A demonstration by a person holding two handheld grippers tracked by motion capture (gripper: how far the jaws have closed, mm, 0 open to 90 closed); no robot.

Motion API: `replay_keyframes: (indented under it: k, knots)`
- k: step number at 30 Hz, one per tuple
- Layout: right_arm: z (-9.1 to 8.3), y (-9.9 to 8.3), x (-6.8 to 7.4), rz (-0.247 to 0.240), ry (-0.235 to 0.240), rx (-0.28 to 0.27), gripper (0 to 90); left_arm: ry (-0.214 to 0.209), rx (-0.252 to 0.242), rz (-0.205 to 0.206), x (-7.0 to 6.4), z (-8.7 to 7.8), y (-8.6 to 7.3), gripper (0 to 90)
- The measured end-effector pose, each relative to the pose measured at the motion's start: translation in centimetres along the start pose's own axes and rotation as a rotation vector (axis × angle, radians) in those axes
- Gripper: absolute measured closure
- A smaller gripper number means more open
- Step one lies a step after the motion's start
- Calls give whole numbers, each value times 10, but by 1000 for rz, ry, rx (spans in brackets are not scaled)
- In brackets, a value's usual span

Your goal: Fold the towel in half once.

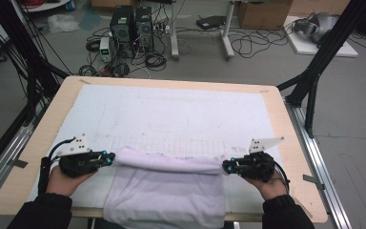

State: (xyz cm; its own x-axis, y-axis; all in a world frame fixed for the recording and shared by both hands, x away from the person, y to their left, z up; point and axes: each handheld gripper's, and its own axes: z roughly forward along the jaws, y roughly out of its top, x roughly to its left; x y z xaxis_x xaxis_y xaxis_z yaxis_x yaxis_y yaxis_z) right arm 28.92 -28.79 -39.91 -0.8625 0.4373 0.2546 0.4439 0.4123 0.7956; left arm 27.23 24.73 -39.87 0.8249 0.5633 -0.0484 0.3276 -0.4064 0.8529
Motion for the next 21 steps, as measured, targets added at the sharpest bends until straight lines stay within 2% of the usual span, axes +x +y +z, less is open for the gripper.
replay_keyframes:
  k: [2,5,6,7,12,16,18,21]
  knots:
    - [-2,-8,4,11,-3,-3,728,-9,7,-28,0,-1,-5,694]
    - [0,-11,-2,47,-17,-18,653,3,20,-41,5,4,-4,622]
    - [2,-10,-3,44,-28,-14,636,10,29,-42,7,10,-2,598]
    - [6,-9,-7,37,-44,-2,622,10,34,-40,8,12,-1,592]
    - [19,-6,-16,60,-15,13,561,15,70,-59,16,34,1,566]
    - [28,-9,-14,49,-26,76,540,8,109,-62,18,47,-1,548]
    - [30,-13,-13,57,-19,98,560,-6,126,-54,16,50,-3,580]
    - [31,-21,-14,56,-11,115,657,-21,149,-51,16,53,-5,685]
